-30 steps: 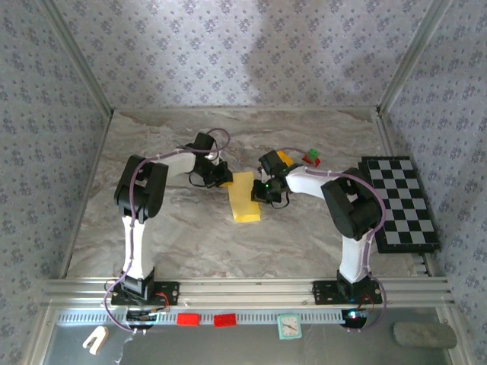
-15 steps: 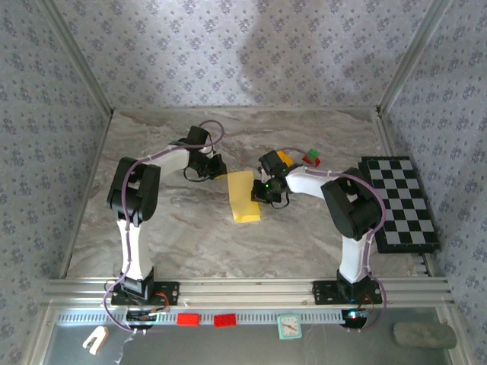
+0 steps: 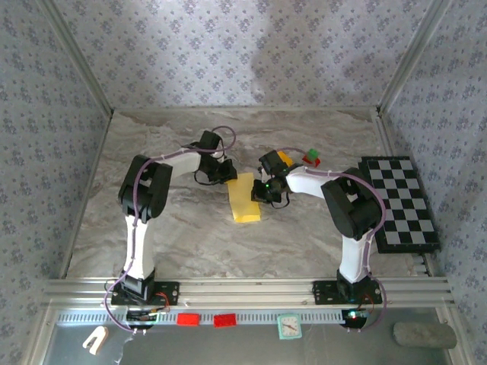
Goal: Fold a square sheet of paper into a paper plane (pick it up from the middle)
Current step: First fold the square sheet of paper in half at the center of the table.
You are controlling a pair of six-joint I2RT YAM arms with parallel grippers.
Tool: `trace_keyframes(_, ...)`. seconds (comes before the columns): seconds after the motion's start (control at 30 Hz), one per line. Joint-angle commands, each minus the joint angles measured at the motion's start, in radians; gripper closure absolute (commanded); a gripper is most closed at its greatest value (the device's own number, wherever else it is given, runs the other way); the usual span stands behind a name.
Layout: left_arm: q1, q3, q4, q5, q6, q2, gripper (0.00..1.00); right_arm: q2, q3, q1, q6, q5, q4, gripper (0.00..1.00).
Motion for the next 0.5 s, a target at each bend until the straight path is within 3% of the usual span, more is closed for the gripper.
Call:
trace_keyframes(0.0,0.029,0.033,-0.034,-0.039,0.032,0.027,0.89,0.187,-0.123,-0.015,-0.024,0.23,-0.235,0.9)
trace_keyframes(0.3,0.09,0.094,-0.101,-0.066,0.084,0.031,0.88,0.181,-0.127,-0.018,-0.02,0.232,-0.235,0.9)
trace_keyframes(0.47,0.08,0.083,-0.123,-0.031,0.073,-0.083,0.87,0.18,-0.134,-0.016,-0.016,0.23,-0.23,0.9)
